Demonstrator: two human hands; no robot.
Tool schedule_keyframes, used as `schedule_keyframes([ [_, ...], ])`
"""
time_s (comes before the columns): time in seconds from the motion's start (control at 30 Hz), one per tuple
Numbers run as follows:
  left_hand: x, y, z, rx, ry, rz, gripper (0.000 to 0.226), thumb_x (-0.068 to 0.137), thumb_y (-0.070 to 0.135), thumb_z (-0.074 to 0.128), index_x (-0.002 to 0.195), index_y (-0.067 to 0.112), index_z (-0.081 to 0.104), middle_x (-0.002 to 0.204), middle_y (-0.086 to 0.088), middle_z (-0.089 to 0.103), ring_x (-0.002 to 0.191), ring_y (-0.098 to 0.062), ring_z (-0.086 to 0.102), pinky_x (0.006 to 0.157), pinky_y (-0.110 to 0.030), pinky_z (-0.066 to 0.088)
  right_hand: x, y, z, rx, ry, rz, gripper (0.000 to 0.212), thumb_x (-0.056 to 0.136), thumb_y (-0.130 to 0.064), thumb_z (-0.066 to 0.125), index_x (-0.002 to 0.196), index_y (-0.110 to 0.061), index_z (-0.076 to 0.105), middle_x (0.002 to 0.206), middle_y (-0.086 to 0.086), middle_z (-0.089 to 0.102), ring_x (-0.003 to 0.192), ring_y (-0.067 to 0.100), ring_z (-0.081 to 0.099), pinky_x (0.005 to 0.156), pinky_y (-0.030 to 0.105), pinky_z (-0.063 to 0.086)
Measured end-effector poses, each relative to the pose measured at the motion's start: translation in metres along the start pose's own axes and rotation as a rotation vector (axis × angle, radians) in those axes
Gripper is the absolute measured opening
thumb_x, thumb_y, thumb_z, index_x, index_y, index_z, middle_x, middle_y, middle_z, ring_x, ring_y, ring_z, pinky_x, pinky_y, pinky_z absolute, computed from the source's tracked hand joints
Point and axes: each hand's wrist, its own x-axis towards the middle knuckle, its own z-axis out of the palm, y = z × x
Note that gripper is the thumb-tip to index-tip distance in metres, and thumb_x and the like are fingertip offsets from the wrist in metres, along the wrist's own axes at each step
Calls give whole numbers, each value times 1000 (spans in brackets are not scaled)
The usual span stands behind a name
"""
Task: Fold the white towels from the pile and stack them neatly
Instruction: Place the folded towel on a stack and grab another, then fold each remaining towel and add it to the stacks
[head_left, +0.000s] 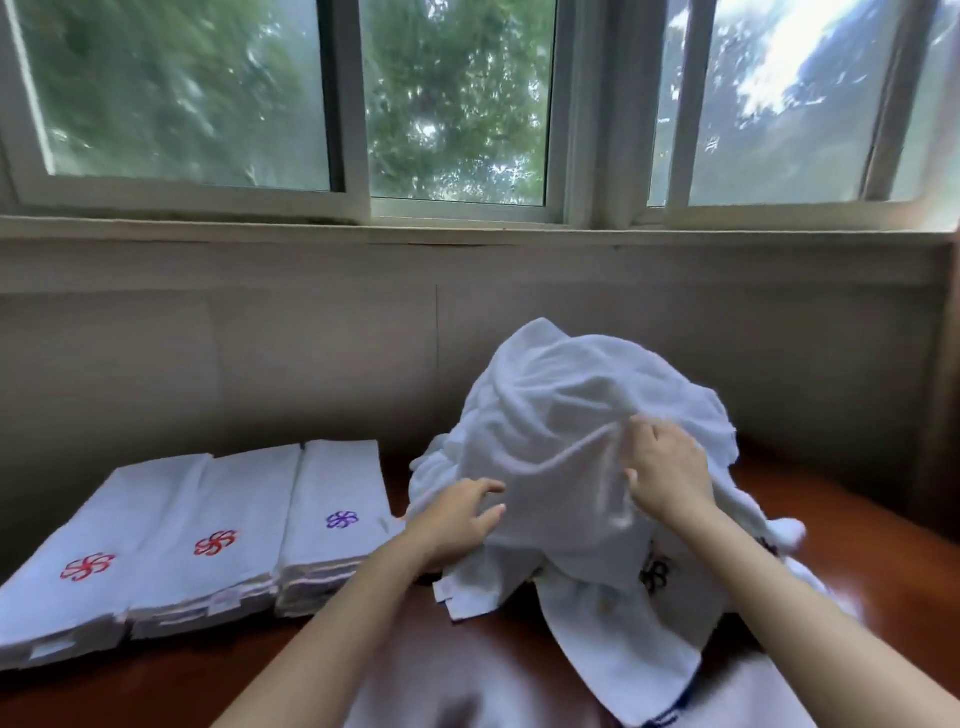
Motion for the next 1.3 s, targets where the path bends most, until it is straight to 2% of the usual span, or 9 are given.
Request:
schedule_keyframes([
  [0.17, 41, 54, 50, -337, 10, -173, 49, 95, 32, 53, 139, 15, 43, 137, -8, 49, 122, -20, 50, 98, -31, 42, -3, 32, 16, 33, 25, 11, 22, 87, -9, 47, 106, -12, 57, 111, 9, 61, 104, 28, 53, 82, 34, 45],
  [0.33, 42, 71, 85, -1035, -167, -734, 46, 94, 38, 54, 132, 13, 45, 93, -9, 53, 76, -24, 54, 79, -40, 46, -13, 56, 19, 193, -24, 227, 42, 83, -15, 56, 123, -13, 43, 122, 12, 50, 113, 35, 47, 90, 39, 39],
  [0.43, 41, 74, 102, -1293, -53, -756, 40, 92, 38, 59, 121, 13, 49, 86, -9, 54, 71, -23, 55, 60, -35, 47, -20, 70, 14, 284, -124, 181, 9, 83, -8, 52, 86, -16, 51, 111, 12, 61, 107, 33, 55, 79, 35, 39],
  [0.63, 32, 73, 103, -1515, 54, -685, 16, 92, 22, 58, 81, 10, 60, 48, 3, 58, 54, -14, 52, 47, -23, 46, -61, 60, -5, 842, -93, -12, 44, 88, -8, 62, 55, -20, 37, 57, -8, 43, 63, 13, 42, 56, 27, 25],
  [0.8, -6, 57, 100, -1645, -78, -538, 29, 92, 23, 56, 88, -1, 70, 75, -15, 69, 67, -26, 69, 64, -34, 58, -106, 10, -18, 1270, -364, -204, 27, 96, -17, 55, 71, -9, 62, 73, -4, 54, 73, 9, 47, 65, 27, 37],
  [0.9, -39, 40, 91, -1622, -198, -471, 33, 75, 17, 74, 98, -7, 67, 81, -21, 68, 73, -29, 69, 60, -33, 57, -124, -19, -12, 1267, -557, -203, 46, 97, -40, 46, 63, -12, 59, 61, -7, 50, 59, 5, 46, 58, 20, 38],
  [1.0, -74, 10, 78, -1529, -273, -617, 33, 51, 13, 85, 79, -2, 74, 76, -18, 71, 67, -25, 71, 53, -29, 56, -127, -37, 10, 1215, -441, -19, 35, 99, -33, 46, 85, -8, 67, 77, 2, 63, 73, 17, 59, 75, 31, 48],
  [1.13, -112, -37, 44, -1281, -92, -713, 18, 74, 9, 65, 90, 2, 72, 81, -17, 72, 67, -27, 70, 56, -30, 56, -137, -45, 49, 872, -550, 101, 47, 92, -40, 55, 131, -16, 45, 122, 4, 54, 106, 20, 54, 76, 27, 44],
  [1.3, -151, -98, 1, -1278, 300, -688, 35, 84, 6, 60, 118, -1, 61, 112, -22, 61, 86, -31, 59, 70, -32, 47, -169, -82, 70, 797, -845, -174, 49, 80, -49, 67, 120, -24, 54, 90, -18, 57, 80, -5, 53, 65, 11, 37],
])
